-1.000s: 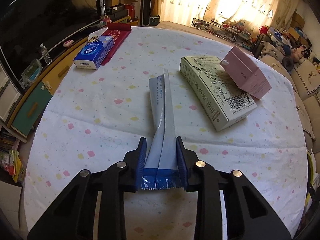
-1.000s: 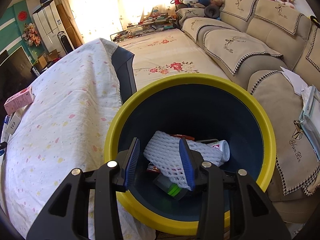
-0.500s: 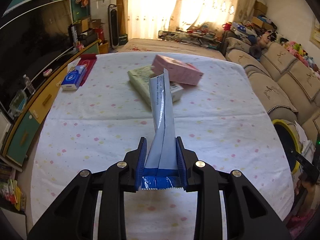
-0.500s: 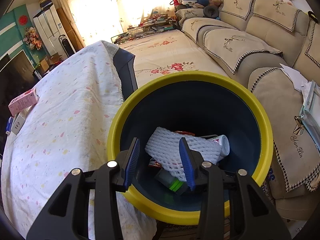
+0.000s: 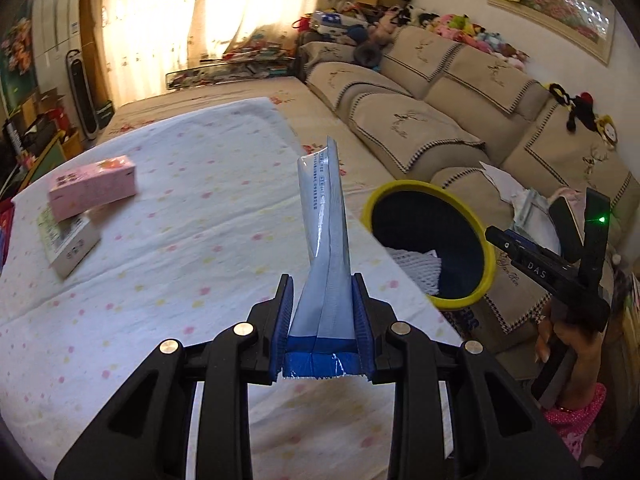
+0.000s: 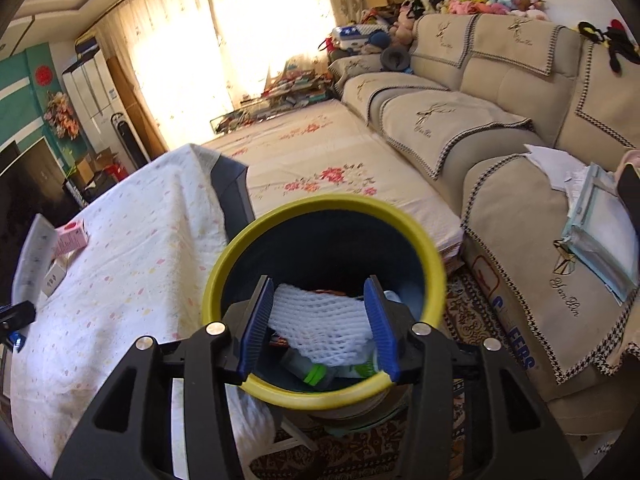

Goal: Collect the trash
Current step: 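Carry the white-and-blue toothpaste tube over the bin and open the left gripper, then reach the right gripper to the pink strawberry milk carton and grasp it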

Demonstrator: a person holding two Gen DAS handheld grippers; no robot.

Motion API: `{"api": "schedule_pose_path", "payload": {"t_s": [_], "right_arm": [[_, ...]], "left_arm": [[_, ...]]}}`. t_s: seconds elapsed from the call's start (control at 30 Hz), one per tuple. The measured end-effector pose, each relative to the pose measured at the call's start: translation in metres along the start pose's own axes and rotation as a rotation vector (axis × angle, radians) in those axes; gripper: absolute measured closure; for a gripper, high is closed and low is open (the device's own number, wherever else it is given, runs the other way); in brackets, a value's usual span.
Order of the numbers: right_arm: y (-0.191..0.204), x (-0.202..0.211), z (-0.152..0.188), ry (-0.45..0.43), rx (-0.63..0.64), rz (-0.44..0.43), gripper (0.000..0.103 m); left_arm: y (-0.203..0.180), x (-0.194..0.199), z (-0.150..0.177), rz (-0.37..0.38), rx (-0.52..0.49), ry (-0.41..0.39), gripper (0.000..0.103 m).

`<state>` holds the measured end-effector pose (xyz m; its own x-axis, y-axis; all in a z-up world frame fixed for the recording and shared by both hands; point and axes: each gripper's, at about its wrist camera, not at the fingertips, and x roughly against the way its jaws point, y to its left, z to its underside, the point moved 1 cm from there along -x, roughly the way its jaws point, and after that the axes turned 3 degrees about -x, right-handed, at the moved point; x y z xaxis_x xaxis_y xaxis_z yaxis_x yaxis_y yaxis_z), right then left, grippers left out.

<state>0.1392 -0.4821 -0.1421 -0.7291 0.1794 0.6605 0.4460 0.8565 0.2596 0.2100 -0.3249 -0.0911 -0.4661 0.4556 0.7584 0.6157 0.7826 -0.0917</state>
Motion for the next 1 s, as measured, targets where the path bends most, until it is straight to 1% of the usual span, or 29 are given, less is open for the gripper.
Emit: {"api": "schedule_pose_path", "payload": {"t_s": [0.13,0.27,0.37,0.57,0.63,0.67,0.7,0.77,0.83,0.93,1.0], "right_arm": [[-0.021,0.019,-0.003,-0.040,-0.025,0.031,0.058],[-0.040,0.036,-0.006,-0.069,-0.048,0.045,0.056],[-0.050,0.043,-0.006,-0.081,-0.060,0.053,0.056],[-0.060,0.050,-0.004,-0.084,-0.073,0.063,0.056],[-0.062,0.049,-0.004,-0.080,-0.076,0.065,0.056],[-0.061,0.048,-0.003,-0.078,-0.076,0.066,0.056],[-0.059,0.048,-0.003,-0.075,-0.075,0.067,0.056],[-0.057,0.044,-0.003,-0.066,-0.072,0.066,0.056],[-0.054,0.041,-0.002,-0.058,-0.067,0.064,0.056],[-0.047,0.034,-0.002,-0.043,-0.055,0.059,0.056],[-0.042,0.031,-0.001,-0.035,-0.046,0.057,0.056]], "left_arm": [[-0.041,-0.030,-0.019,0.072,-0.047,0.035,0.074],[-0.076,-0.066,-0.037,0.125,-0.078,0.074,0.074],[-0.096,-0.097,-0.047,0.137,-0.096,0.107,0.073],[-0.112,-0.155,-0.060,0.144,-0.086,0.174,0.071],[-0.113,-0.168,-0.061,0.147,-0.084,0.184,0.064],[-0.112,-0.173,-0.060,0.140,-0.083,0.183,0.055],[-0.112,-0.176,-0.061,0.130,-0.079,0.184,0.048],[-0.110,-0.179,-0.061,0.137,-0.066,0.187,0.047],[-0.105,-0.172,-0.061,0.152,-0.063,0.181,0.046],[-0.095,-0.145,-0.057,0.146,-0.075,0.134,0.044],[-0.086,-0.121,-0.054,0.135,-0.078,0.090,0.039]]}}
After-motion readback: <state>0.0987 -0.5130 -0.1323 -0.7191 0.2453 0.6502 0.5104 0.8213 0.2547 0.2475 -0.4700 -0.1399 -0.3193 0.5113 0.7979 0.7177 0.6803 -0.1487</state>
